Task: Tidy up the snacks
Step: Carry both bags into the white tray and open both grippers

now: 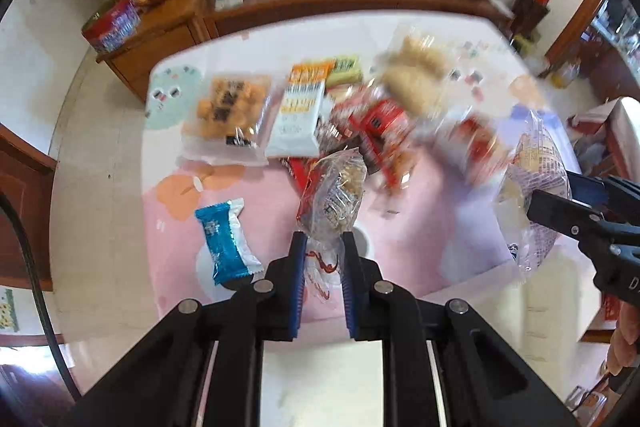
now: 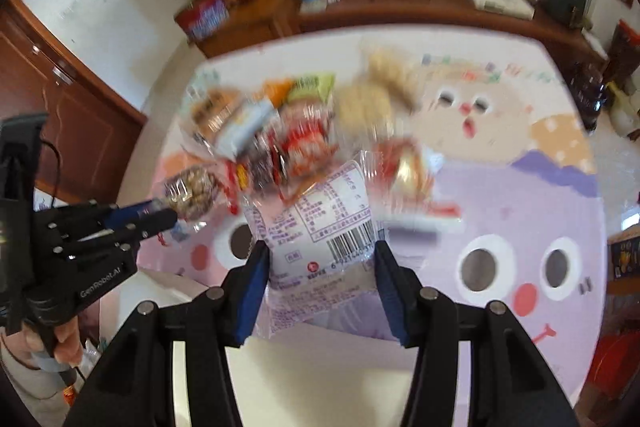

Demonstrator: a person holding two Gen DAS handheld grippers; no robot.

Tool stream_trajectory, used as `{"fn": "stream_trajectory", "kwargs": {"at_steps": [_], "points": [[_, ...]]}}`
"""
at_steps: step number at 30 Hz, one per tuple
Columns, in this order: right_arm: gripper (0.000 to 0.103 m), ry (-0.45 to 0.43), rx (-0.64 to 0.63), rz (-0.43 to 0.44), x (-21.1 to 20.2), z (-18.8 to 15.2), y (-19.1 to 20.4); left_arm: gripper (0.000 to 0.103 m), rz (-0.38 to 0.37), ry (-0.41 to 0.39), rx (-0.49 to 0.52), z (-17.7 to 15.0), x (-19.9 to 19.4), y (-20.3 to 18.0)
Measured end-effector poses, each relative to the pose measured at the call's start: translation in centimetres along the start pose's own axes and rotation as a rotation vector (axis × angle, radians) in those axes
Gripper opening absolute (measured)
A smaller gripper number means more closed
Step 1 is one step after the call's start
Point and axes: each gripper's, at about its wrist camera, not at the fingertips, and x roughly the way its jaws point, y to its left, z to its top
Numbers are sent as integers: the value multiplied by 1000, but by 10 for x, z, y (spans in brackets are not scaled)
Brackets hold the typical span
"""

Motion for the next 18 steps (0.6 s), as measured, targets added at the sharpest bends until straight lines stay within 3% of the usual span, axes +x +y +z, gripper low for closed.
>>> {"fn": "stream_trajectory", "kwargs": {"at_steps": [5,11,15,18], "points": [[52,-122,-20,48,-71,-20,2,14,-20,-169,23,-36,-75,-16],[53,-229,-50,95,-130,-71,7,14,-6,-315,0,-94,-139,-43],[53,-290,-61,83,-152,-113,8,15,-20,-343,-66,-137,-147,-53],[53,-312,-70,54,-156,-139,9,15,-38,-316,-101,-164,-135,-62]]}}
